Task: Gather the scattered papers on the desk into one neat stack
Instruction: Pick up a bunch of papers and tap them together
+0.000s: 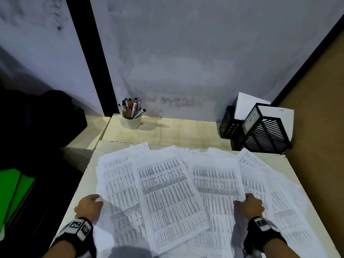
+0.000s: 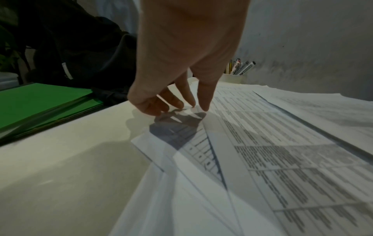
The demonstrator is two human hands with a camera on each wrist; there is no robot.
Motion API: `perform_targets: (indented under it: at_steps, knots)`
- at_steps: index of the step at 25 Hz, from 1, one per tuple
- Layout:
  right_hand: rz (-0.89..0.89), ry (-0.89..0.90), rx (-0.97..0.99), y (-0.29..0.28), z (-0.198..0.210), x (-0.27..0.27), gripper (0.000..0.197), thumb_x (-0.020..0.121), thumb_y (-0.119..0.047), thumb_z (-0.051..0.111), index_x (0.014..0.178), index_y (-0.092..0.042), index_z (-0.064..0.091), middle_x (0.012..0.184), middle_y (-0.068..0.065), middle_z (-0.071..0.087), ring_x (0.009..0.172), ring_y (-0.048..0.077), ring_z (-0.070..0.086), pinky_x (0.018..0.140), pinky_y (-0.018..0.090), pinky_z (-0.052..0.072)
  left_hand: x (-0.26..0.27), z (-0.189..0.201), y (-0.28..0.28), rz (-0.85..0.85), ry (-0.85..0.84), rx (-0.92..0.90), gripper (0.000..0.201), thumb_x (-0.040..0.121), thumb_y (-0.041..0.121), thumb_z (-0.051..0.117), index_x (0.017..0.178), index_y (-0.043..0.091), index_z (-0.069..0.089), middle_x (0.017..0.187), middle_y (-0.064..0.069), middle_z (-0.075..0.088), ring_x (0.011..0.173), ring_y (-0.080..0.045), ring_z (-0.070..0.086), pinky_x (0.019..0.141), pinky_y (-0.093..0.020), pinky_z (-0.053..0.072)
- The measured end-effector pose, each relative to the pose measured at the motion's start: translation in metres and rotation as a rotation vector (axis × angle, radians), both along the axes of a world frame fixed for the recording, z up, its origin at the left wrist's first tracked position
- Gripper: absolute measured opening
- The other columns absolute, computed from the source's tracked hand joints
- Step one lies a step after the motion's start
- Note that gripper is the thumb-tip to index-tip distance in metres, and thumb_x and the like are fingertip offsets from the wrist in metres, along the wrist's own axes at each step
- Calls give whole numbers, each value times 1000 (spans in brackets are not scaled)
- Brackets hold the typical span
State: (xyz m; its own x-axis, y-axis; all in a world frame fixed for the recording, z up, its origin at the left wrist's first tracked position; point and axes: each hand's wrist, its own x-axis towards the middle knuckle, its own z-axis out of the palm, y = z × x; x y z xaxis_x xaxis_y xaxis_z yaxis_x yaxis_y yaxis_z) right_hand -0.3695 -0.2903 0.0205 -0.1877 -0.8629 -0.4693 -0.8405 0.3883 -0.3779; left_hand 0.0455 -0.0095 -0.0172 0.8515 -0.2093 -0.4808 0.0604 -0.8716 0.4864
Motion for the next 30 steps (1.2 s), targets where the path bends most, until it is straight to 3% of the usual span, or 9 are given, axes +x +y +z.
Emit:
perform_targets:
  at_steps: [3, 7, 12, 16, 20, 23, 25, 27, 30]
  knots:
    - [22, -171, -8, -1, 7, 16, 64, 76, -12, 75, 129, 5, 45, 124, 28, 53, 110, 38, 56, 87, 33, 44, -3, 7, -12, 35, 31, -108, 58, 73, 15, 68, 126, -1, 50, 127, -22, 58, 119, -40, 49, 103, -40, 34]
    - [93, -215, 42, 8, 12, 39, 72, 68, -43, 74, 118, 5, 54, 99, 18, 58, 91, 28, 56, 83, 37, 48, -15, 16, -27, -41, -15, -38, 53, 77, 17, 68, 126, 5, 53, 130, -23, 53, 123, -42, 40, 101, -43, 33]
    - [179, -129, 69, 44, 19, 86, 89, 72, -37, 77, 140, -6, 28, 142, 23, 24, 131, 42, 28, 102, 48, 37, -42, 28, -49, 143, 62, -115, 81, 78, 13, 69, 142, 4, 21, 142, -27, 23, 125, -46, 33, 102, -51, 35]
    - [174, -301, 148, 73, 5, 130, 96, 76, -24, 76, 146, -2, 14, 149, 22, 26, 134, 36, 36, 106, 39, 37, -56, 27, -59, 114, 144, -161, 65, 79, 18, 69, 130, -5, 36, 133, -29, 44, 120, -41, 45, 100, -43, 37]
    - [106, -397, 151, 66, -1, 132, 72, 76, -17, 75, 136, 2, 38, 137, 16, 49, 125, 29, 49, 102, 33, 41, -60, 26, -59, -83, 171, -161, 50, 80, 22, 68, 117, -7, 53, 111, -26, 59, 100, -37, 57, 93, -43, 44]
    - [170, -487, 204, 86, -3, 147, 82, 77, -15, 74, 142, 0, 27, 146, 15, 38, 135, 30, 38, 110, 36, 33, -74, 29, -61, -209, 252, -290, 46, 79, 13, 68, 118, -5, 51, 115, -27, 61, 95, -33, 61, 92, -47, 47]
    - [207, -561, 234, 95, -10, 157, 72, 77, -11, 72, 138, -1, 35, 141, 14, 45, 129, 29, 46, 107, 37, 38, -85, 30, -61, -293, 310, -320, 58, 82, 17, 67, 132, 1, 42, 128, -13, 53, 116, -31, 53, 104, -44, 40]
    - [287, -588, 198, 93, 4, 153, 49, 80, -12, 68, 124, -2, 49, 125, 11, 59, 113, 26, 58, 96, 32, 46, -80, 33, -61, -313, 272, -344, 73, 76, 28, 72, 137, 6, 37, 135, -14, 47, 128, -32, 45, 108, -46, 36]
    - [387, -726, 159, 78, 53, 125, 17, 82, -8, 67, 97, -11, 60, 93, 1, 68, 80, 5, 67, 75, 22, 52, -58, 49, -58, -229, 283, -484, 132, 37, 61, 80, 146, 21, 16, 153, -12, 25, 138, -32, 31, 110, -51, 31]
